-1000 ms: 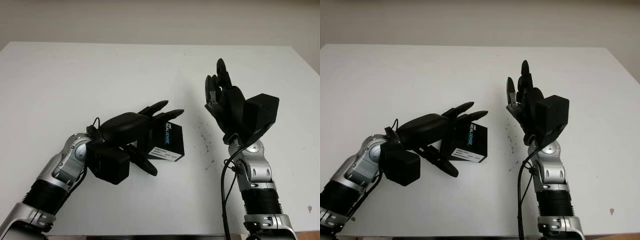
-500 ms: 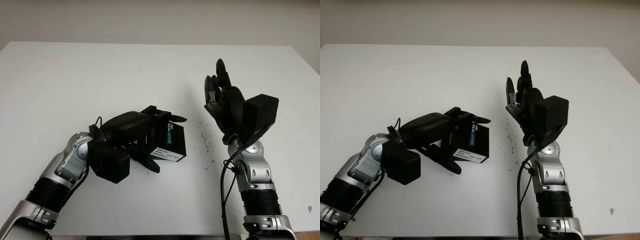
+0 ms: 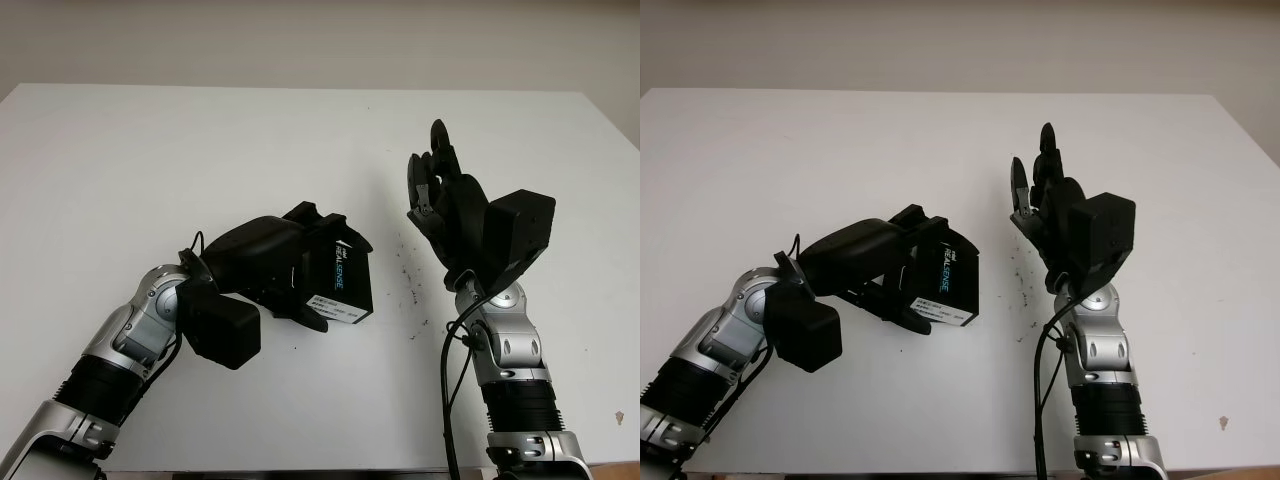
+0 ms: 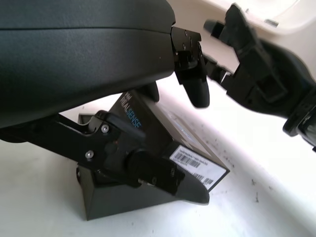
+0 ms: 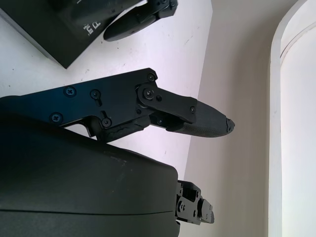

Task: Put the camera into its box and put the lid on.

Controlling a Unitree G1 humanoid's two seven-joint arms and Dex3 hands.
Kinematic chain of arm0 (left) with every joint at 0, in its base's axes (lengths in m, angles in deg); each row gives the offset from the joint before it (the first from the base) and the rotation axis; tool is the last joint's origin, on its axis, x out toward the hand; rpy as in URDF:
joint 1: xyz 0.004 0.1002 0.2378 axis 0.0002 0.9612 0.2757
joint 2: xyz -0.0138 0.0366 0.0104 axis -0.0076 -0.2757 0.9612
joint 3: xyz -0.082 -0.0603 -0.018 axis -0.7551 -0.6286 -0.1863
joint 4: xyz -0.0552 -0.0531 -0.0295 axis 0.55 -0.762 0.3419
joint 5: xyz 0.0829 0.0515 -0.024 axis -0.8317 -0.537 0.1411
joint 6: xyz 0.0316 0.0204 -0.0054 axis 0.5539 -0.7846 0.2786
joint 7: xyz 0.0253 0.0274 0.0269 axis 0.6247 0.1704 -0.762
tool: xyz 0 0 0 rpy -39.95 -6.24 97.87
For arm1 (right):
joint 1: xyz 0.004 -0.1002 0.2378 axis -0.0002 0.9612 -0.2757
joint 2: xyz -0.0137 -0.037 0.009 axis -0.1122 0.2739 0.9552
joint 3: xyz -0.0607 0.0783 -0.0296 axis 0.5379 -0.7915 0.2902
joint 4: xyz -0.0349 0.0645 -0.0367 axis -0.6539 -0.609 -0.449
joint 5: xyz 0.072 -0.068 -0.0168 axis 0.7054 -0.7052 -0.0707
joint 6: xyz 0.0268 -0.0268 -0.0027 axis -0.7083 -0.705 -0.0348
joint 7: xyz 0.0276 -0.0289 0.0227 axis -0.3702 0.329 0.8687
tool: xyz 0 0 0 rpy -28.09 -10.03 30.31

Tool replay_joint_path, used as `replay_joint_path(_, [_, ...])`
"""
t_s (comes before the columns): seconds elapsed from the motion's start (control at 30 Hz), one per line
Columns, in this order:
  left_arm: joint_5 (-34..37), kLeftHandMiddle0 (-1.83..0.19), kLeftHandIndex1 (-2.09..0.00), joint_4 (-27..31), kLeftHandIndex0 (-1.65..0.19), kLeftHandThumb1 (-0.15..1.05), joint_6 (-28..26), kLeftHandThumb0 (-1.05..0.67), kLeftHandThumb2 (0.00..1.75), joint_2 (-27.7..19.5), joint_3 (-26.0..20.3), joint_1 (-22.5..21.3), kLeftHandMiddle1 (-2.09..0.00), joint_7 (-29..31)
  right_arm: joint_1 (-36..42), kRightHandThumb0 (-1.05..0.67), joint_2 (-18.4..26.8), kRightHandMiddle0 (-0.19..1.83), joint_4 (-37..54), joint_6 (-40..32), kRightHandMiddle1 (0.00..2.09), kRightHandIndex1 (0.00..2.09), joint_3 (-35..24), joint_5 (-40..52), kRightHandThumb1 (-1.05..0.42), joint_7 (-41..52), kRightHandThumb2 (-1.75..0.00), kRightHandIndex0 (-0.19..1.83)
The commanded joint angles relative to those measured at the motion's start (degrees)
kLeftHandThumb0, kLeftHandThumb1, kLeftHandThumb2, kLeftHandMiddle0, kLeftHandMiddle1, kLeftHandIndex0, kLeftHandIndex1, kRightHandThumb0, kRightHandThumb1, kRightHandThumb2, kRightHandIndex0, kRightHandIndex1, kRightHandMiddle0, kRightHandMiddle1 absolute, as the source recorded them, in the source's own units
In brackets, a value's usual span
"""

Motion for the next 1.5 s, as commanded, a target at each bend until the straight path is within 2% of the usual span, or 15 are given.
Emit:
replay_joint_path(0.0, [-0.9, -0.18, -1.38, -1.4, -0.09, 1.04, 2.0, -0.32, 0.11, 0.6, -0.7, -0.3, -1.58, -2.7, 0.3, -0.54, 0.4, -0.19, 1.1, 0.1, 0.00, 0.01, 0.2, -0.1, -1.05, 0.2, -0.66, -0.19])
replay_joint_path(0.1, [-1.9, -0.23, -1.50, -2.8, -0.14, 1.05, 3.6, -0.24, 0.09, 1.1, -0.8, -0.4, -1.79, -5.6, 0.5, -0.56, 0.5, -0.19, 1.3, -0.1, 0.00, 0.00, 0.2, -0.2, -1.05, 0.3, -0.65, -0.19])
replay_joint_path(0.27, [-6.2, -0.21, -1.58, -2.2, -0.16, 1.03, 3.7, -0.17, 0.06, 1.2, -0.9, -0.1, -1.92, -10.8, 0.7, -0.55, 0.4, -0.18, 1.5, -0.4, 0.02, 0.01, 0.2, -0.4, -1.05, -0.1, -0.63, -0.19])
replay_joint_path(0.37, [-9.2, -0.19, -1.60, -1.9, -0.14, 1.03, 4.0, -0.10, 0.05, 0.7, -0.8, 0.1, -1.93, -13.9, 0.8, -0.56, 0.2, -0.17, 1.7, -0.7, 0.03, 0.01, 0.2, -0.3, -1.05, -0.3, -0.62, -0.18])
replay_joint_path(0.5, [-11.1, -0.20, -1.61, -2.0, -0.16, 1.02, 4.5, -0.02, 0.05, 0.1, -0.8, 0.1, -1.76, -16.0, 1.0, -0.56, 0.2, -0.18, 2.0, -0.8, 0.03, 0.02, 0.3, -0.3, -1.05, -0.4, -0.60, -0.19])
replay_joint_path(0.77, [-9.8, -0.24, -1.62, -1.9, -0.16, 1.02, 4.3, -0.11, 0.05, 0.1, -2.0, 0.9, -1.82, -17.2, 1.3, -0.58, 0.4, -0.15, 3.0, -3.0, 0.05, 0.04, 0.9, -1.6, -1.05, -1.6, -0.57, -0.16])
replay_joint_path(0.83, [-9.1, -0.25, -1.60, -1.0, -0.17, 1.02, 3.1, -0.12, 0.05, 0.3, -2.7, 1.3, -2.00, -17.1, 1.4, -0.58, 0.5, -0.16, 2.9, -2.7, 0.05, 0.04, 1.0, -1.8, -1.05, -1.4, -0.57, -0.17])
replay_joint_path(0.9, [-8.6, -0.28, -1.59, -0.2, -0.17, 1.02, 2.4, -0.13, 0.05, 0.2, -3.1, 1.6, -2.08, -16.7, 1.4, -0.58, 0.5, -0.16, 2.6, -2.6, 0.05, 0.04, 0.9, -1.8, -1.05, -1.1, -0.57, -0.17])
replay_joint_path(1.0, [-7.5, -0.26, -1.58, 0.2, -0.17, 1.01, 2.2, -0.13, 0.05, 0.1, -3.6, 1.9, -2.01, -16.3, 1.4, -0.58, 0.5, -0.16, 2.5, -2.7, 0.05, 0.04, 0.9, -2.0, -1.05, -1.1, -0.58, -0.18])
replay_joint_path(1.07, [-6.6, -0.28, -1.58, 1.0, -0.18, 1.01, 2.0, -0.13, 0.05, -0.1, -3.9, 2.3, -1.87, -15.5, 1.4, -0.57, 0.4, -0.17, 2.6, -2.8, 0.05, 0.04, 1.0, -2.3, -1.05, -1.2, -0.58, -0.18])
replay_joint_path(1.2, [-3.9, -0.29, -1.51, 5.9, -0.18, 1.03, -0.1, -0.15, 0.06, -0.9, -5.2, 4.6, -1.73, -12.4, 1.4, -0.57, 0.5, -0.16, 2.6, -2.7, 0.05, 0.04, 0.9, -2.2, -1.05, -0.9, -0.59, -0.18])
replay_joint_path(1.4, [-1.3, -0.28, -1.51, 14.0, -0.19, 1.03, -4.9, -0.19, 0.06, -1.7, -7.3, 7.1, -1.78, -8.0, 1.2, -0.57, 0.5, -0.16, 2.3, -2.8, 0.06, 0.05, 0.9, -2.6, -1.05, -1.0, -0.59, -0.17])
replay_joint_path(1.43, [-1.6, -0.27, -1.50, 15.5, -0.19, 1.03, -6.5, -0.20, 0.05, -2.1, -7.5, 7.3, -1.83, -6.7, 1.1, -0.57, 0.5, -0.16, 2.2, -2.8, 0.06, 0.05, 0.9, -2.5, -1.05, -0.9, -0.59, -0.18])
replay_joint_path(1.47, [-2.4, -0.15, -1.46, 17.5, -0.12, 1.03, -8.7, -0.28, 0.05, -3.0, -7.6, 7.4, -1.80, -4.7, 1.1, -0.57, 0.5, -0.16, 2.3, -3.0, 0.05, 0.05, 0.8, -2.3, -1.05, -0.9, -0.59, -0.18])
